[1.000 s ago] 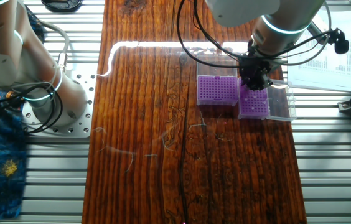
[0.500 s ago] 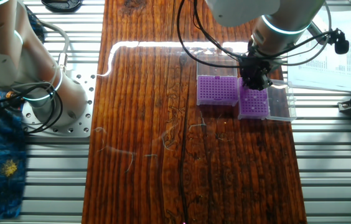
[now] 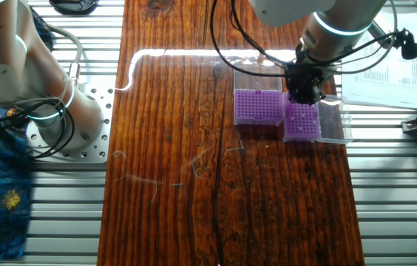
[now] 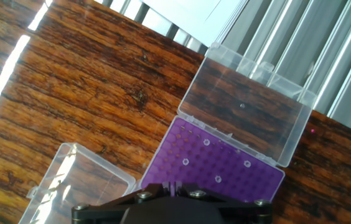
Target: Transfer all small pipette tips from one holder to another
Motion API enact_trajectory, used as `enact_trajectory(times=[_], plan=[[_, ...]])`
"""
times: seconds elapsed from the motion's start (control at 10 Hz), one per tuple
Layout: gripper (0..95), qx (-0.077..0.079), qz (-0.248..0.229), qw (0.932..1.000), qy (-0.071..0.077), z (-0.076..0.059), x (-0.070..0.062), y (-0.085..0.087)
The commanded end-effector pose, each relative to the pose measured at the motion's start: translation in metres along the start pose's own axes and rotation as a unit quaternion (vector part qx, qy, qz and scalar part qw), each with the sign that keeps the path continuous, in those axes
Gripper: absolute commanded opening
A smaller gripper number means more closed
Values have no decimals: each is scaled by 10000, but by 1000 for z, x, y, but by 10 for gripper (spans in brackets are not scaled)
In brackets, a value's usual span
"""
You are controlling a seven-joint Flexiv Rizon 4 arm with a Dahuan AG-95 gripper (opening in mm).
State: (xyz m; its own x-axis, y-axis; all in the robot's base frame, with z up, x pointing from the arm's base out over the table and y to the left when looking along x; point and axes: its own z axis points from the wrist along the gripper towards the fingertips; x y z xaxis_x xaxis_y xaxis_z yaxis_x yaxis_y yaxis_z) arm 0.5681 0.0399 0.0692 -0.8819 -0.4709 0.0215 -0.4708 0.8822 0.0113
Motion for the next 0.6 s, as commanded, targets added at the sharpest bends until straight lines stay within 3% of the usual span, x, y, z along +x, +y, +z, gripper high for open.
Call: enact_trajectory(times=[0.1,0.4,0.6], plan=[[0,-28,-27,10000,32,-11,2,3],[0,-39,-132,9998,136,-36,6,10],[0,-61,-137,9998,130,-43,15,15]])
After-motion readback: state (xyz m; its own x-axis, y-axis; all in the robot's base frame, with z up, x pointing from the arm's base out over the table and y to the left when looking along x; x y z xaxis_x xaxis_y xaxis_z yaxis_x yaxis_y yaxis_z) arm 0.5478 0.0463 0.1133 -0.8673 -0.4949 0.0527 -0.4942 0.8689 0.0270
